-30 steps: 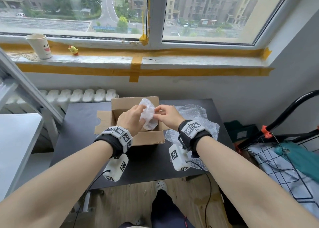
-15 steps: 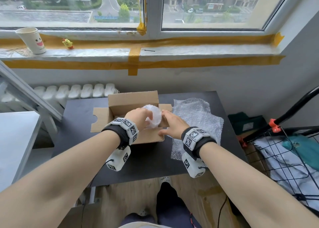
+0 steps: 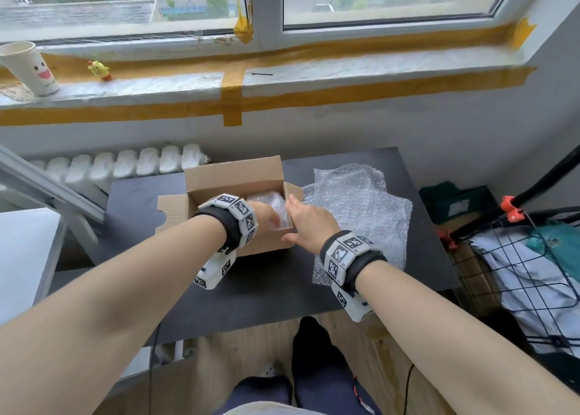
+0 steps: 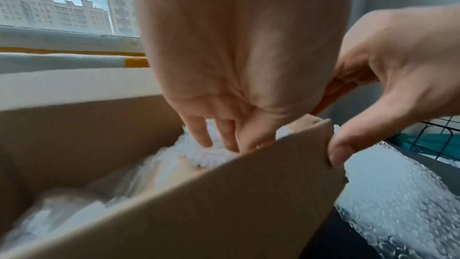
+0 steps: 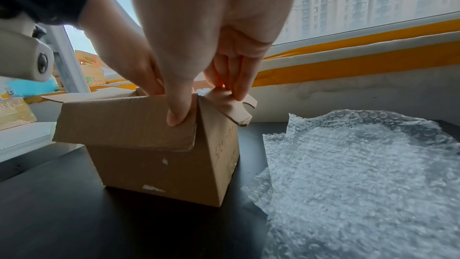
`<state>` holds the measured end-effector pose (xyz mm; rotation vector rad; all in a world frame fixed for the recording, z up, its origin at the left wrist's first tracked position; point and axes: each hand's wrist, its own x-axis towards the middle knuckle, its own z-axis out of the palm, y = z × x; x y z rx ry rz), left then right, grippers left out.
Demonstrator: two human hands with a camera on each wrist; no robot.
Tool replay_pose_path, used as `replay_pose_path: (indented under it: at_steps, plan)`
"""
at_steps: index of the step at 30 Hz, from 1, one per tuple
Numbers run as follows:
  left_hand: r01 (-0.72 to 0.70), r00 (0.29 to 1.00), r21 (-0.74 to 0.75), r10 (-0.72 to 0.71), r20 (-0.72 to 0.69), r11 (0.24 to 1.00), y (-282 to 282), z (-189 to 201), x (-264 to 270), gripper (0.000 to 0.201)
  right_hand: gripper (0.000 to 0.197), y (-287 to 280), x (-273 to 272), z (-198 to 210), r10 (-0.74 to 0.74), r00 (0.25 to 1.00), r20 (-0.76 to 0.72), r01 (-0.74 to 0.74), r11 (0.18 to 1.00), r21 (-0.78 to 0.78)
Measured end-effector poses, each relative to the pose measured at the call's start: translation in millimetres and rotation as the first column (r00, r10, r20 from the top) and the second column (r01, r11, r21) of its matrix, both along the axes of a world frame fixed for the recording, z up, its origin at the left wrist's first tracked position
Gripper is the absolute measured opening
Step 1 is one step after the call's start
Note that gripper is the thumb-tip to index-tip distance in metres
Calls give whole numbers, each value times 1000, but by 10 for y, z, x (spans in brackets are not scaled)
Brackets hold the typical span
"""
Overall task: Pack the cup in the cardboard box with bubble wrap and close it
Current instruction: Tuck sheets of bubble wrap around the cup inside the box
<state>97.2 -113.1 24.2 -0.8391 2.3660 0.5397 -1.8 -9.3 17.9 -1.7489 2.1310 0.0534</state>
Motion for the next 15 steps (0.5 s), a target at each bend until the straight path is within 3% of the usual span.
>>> replay_pose_path:
  at_steps: [5,8,10,13,15]
  plan:
    - [-27,999,17,27,-46,1000,-83,18,-59,25,73,-11,8,46,-21,1000,17,21,1000,19]
    - [-88,977,14,89,-195,996,-163,154,51,26,67,-13,29,87,-11,1000,5,11,1000,16]
    - [-162,957,-74,139,-254,984,-209,226,167,26,71,2,36,94,-18,1000,15,17,1000,26]
    - [-190,979,-249,165,-118,950,-261,275,344,25,73,16,43,104,-35,999,35,33,998,47]
    - [-173,985,-237,168,-45,956,-253,228,396,27,71,18,53,117,-42,998,38,40,998,58]
